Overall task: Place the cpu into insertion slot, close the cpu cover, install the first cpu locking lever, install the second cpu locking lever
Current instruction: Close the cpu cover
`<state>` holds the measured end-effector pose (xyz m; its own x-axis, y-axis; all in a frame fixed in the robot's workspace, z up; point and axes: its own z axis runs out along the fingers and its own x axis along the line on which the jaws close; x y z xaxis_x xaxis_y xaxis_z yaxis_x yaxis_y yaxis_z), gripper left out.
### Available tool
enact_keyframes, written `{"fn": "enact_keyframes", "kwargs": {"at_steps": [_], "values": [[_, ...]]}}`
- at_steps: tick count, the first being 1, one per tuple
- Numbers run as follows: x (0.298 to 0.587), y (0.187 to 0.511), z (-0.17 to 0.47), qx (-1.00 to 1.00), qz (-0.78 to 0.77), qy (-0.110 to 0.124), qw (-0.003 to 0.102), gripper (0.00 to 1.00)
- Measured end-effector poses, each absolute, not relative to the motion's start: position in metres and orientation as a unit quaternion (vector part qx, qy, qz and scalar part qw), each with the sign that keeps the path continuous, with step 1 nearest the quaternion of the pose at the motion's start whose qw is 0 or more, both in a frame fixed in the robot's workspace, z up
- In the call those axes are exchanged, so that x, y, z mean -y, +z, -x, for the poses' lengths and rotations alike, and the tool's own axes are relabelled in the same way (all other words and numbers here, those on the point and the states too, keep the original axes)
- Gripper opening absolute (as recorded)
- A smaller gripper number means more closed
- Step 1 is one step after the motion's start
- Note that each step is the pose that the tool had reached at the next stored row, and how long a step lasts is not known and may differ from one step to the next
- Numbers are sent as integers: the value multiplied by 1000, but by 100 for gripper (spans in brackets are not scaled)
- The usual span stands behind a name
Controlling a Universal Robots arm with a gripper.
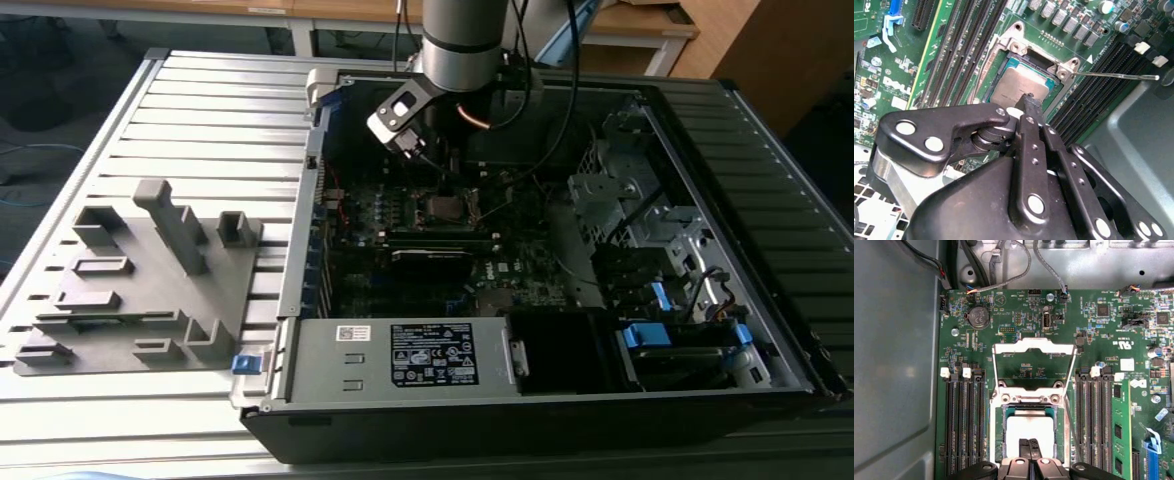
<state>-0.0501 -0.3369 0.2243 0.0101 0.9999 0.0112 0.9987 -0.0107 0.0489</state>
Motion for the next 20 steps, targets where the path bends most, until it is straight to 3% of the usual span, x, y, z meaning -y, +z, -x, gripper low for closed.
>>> {"fn": "enact_keyframes", "kwargs": {"at_steps": [20], "values": [[337,241,50,-703,-711,21,13,11]]}}
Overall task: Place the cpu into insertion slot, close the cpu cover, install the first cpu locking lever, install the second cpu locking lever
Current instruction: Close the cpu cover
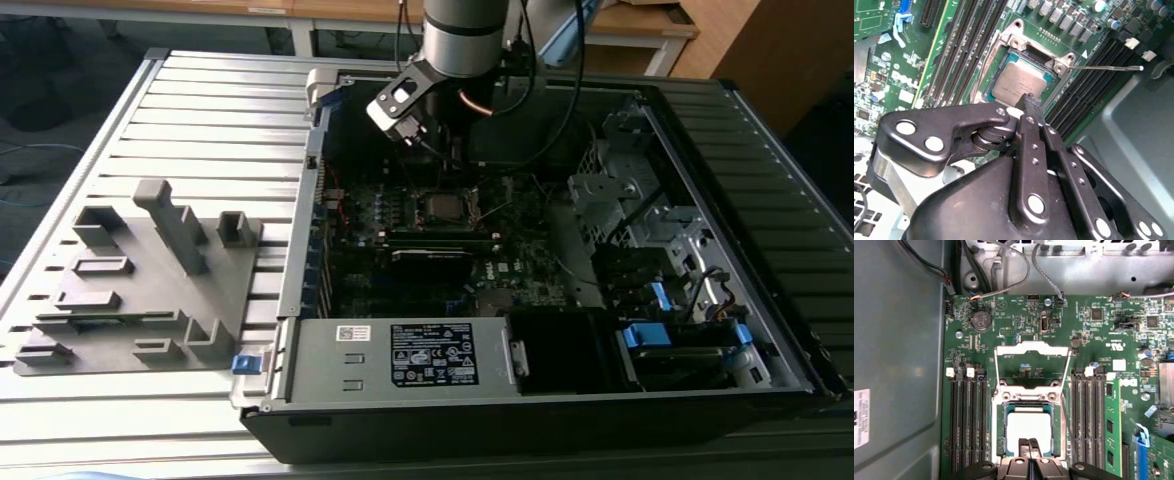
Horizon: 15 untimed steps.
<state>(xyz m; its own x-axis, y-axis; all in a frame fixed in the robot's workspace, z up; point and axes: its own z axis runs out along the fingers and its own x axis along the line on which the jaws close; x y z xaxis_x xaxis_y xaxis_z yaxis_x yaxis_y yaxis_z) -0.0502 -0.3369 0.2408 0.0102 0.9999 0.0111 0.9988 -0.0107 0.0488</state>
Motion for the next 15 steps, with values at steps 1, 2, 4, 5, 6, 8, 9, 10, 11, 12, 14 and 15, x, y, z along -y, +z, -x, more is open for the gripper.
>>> {"fn": "enact_keyframes", "kwargs": {"at_steps": [1,2,4,5,6,8,9,10,11,12,14,15], "values": [[337,242,50,-703,-711,21,13,11],[337,243,50,-703,-711,21,13,11],[337,245,50,-703,-711,21,13,11],[337,246,50,-703,-711,21,13,11],[337,247,50,-703,-711,21,13,11],[337,250,50,-703,-711,21,13,11],[337,251,50,-703,-711,21,13,11],[337,253,50,-703,-711,21,13,11],[337,255,50,-703,-711,21,13,11],[337,256,50,-703,-711,21,13,11],[337,259,50,-703,-711,21,13,11],[337,260,50,-703,-711,21,13,11]]}}
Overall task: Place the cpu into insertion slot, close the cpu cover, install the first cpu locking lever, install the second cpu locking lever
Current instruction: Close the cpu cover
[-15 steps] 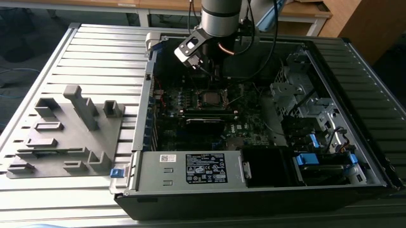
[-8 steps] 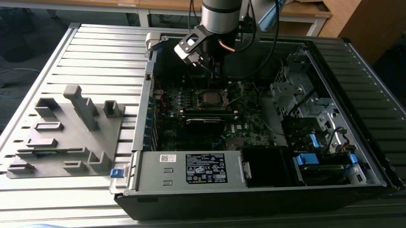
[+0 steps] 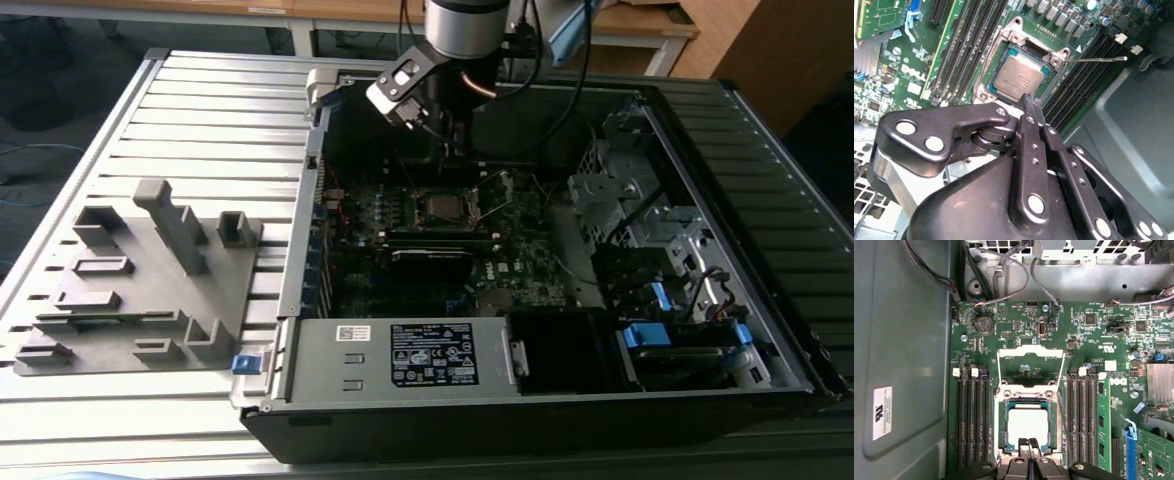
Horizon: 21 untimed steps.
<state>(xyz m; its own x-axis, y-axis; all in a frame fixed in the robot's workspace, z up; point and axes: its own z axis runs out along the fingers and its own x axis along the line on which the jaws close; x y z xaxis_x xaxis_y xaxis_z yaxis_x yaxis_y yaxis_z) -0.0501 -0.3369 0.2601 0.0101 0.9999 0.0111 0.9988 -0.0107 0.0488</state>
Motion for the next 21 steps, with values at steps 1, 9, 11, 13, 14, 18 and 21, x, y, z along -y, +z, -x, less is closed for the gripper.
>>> {"fn": "enact_keyframes", "kwargs": {"at_steps": [1,9,11,13,14,18,21], "values": [[337,261,50,-703,-711,21,13,11],[337,266,50,-703,-711,21,13,11],[337,266,50,-703,-711,21,13,11],[337,266,50,-703,-711,21,13,11],[337,267,50,-703,-711,21,13,11],[337,268,50,-703,-711,21,13,11],[337,268,50,-703,-711,21,13,11]]}}
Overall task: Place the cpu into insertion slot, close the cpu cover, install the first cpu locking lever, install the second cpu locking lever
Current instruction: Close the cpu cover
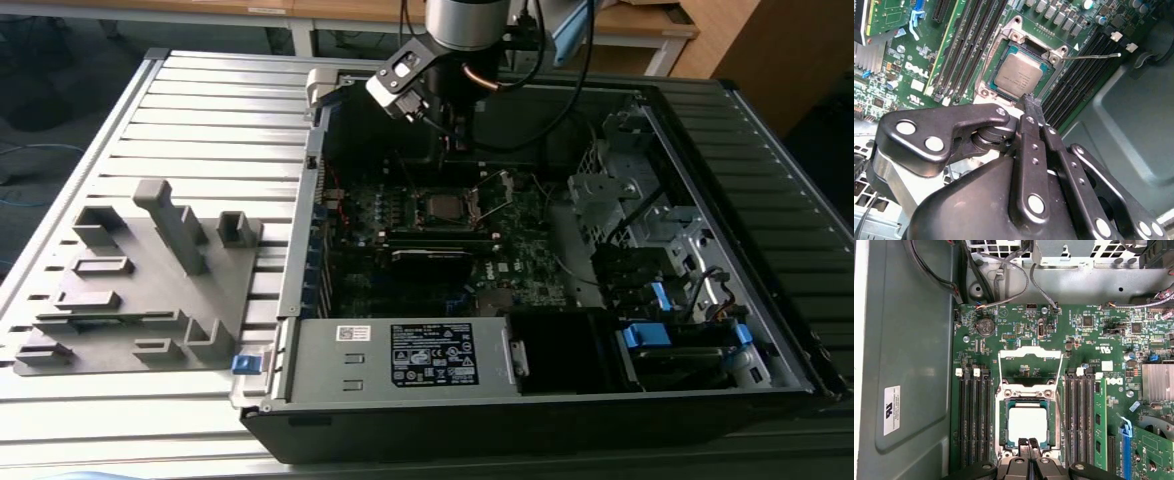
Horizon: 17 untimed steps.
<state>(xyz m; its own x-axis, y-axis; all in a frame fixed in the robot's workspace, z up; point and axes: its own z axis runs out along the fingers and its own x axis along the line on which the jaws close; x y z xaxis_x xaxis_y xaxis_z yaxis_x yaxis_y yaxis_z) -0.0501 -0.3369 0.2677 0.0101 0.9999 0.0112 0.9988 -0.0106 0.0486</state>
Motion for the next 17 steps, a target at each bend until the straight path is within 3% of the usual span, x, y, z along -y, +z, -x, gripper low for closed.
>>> {"fn": "enact_keyframes", "kwargs": {"at_steps": [17], "values": [[337,268,37,-703,-710,21,13,11]]}}
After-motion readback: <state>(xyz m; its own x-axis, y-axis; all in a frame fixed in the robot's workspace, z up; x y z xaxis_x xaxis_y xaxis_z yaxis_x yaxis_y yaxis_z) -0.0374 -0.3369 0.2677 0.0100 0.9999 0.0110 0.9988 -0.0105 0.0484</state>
